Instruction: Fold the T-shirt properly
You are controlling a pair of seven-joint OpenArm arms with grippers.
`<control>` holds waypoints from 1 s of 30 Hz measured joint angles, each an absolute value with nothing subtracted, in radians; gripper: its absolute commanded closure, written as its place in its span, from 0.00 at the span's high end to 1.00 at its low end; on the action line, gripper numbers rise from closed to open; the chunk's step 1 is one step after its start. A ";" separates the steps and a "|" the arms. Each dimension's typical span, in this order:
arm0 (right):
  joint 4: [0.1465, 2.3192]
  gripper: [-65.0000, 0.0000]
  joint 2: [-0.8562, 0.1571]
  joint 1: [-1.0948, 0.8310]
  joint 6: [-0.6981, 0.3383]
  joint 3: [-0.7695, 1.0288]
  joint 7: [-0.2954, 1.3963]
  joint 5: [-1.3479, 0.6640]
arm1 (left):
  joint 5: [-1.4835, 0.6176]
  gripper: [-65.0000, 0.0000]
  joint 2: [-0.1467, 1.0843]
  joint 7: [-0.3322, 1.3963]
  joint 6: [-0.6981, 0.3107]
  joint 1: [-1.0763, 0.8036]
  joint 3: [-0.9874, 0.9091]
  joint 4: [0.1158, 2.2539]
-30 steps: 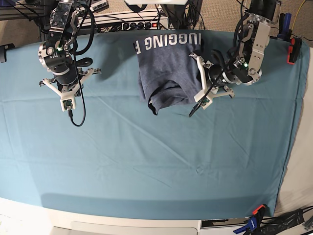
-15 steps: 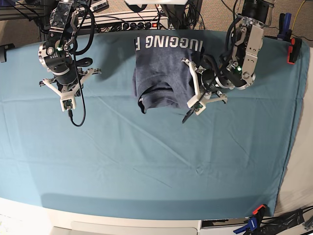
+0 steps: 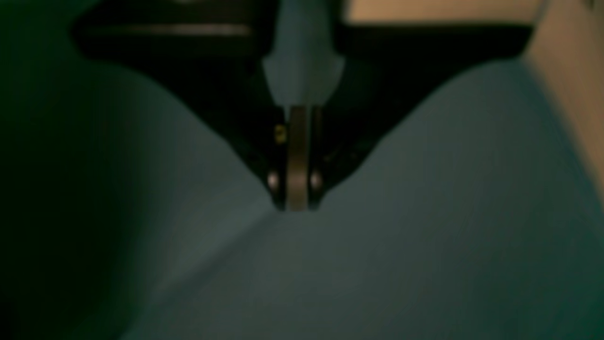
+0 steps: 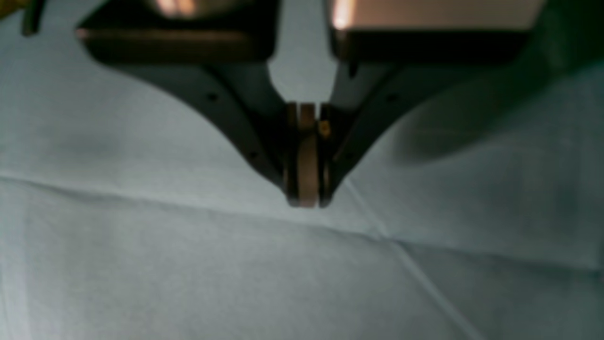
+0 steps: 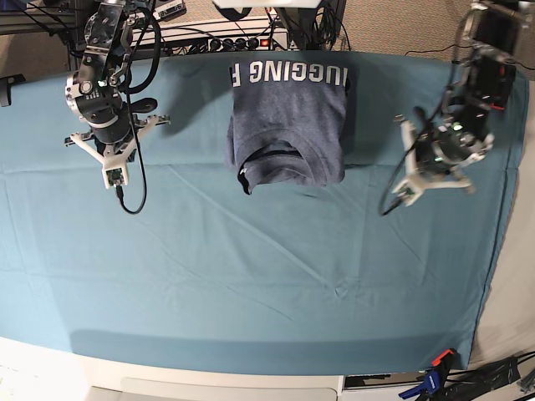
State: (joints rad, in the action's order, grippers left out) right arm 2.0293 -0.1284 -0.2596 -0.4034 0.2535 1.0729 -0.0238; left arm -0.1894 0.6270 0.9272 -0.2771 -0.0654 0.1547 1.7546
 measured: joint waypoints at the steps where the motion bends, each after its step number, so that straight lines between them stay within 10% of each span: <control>1: 2.029 0.00 -0.138 -0.271 -0.404 0.253 1.073 -0.027 | -0.188 0.00 0.654 0.927 -0.276 -0.086 0.153 1.755; 12: 2.128 0.00 -0.215 -0.466 -0.364 0.282 1.054 -0.035 | -0.250 0.00 0.708 0.896 -0.252 -0.362 -0.011 1.876; 30: 2.341 0.00 -0.214 -0.683 -0.366 0.544 1.014 -0.209 | -0.887 0.00 0.514 0.897 -0.550 -0.819 -0.788 2.095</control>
State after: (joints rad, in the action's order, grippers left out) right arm 2.3413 -0.2142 -0.6827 -0.3664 0.5438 1.0138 -0.2089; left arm -0.8871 0.5137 0.8974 -0.5503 -0.8188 -0.7883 2.0949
